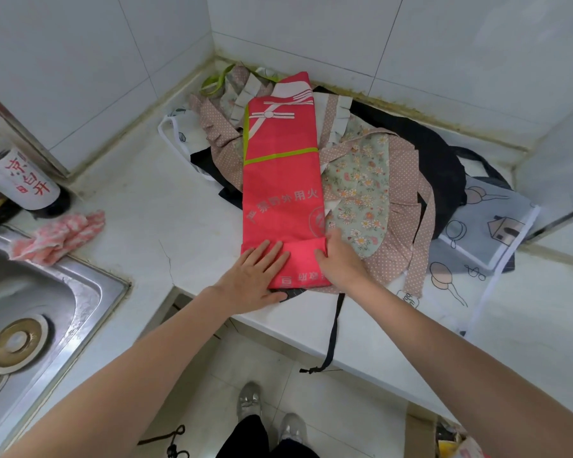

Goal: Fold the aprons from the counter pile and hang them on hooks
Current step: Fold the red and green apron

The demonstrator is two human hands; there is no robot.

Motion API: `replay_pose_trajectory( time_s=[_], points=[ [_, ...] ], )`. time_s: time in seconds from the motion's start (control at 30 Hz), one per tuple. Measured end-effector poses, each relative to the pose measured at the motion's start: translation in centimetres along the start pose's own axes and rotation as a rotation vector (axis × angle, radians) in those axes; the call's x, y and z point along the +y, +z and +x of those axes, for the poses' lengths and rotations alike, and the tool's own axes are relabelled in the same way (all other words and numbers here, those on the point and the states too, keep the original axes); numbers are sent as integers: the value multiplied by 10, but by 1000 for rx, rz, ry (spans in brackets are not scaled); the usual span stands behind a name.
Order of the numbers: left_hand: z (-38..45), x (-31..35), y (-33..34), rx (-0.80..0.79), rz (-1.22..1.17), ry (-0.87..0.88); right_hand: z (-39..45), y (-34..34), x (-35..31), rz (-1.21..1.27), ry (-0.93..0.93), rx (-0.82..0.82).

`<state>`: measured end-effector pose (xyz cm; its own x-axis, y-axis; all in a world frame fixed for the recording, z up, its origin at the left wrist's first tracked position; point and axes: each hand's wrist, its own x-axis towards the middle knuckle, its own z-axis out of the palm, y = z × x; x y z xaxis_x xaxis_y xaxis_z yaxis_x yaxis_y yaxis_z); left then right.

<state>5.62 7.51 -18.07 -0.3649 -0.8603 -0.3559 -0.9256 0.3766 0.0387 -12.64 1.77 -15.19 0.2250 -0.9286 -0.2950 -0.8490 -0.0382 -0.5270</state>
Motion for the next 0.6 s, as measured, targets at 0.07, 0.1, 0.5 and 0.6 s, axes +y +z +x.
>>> replay_pose_trajectory(
  time_s=[0.07,0.1,0.5,0.6],
  points=[
    [2,-4,5,27,9,29,-14,-8,3,-310,-286,37],
    [2,-7,5,46,-2,36,-18,-10,5,-475,-416,-33],
    [-10,-34,-16,263,-839,-305,7,-15,26,124,-212,-275],
    [-9,-40,-21,309,-964,-385,12,-19,21,351,-102,-185]
  ],
)
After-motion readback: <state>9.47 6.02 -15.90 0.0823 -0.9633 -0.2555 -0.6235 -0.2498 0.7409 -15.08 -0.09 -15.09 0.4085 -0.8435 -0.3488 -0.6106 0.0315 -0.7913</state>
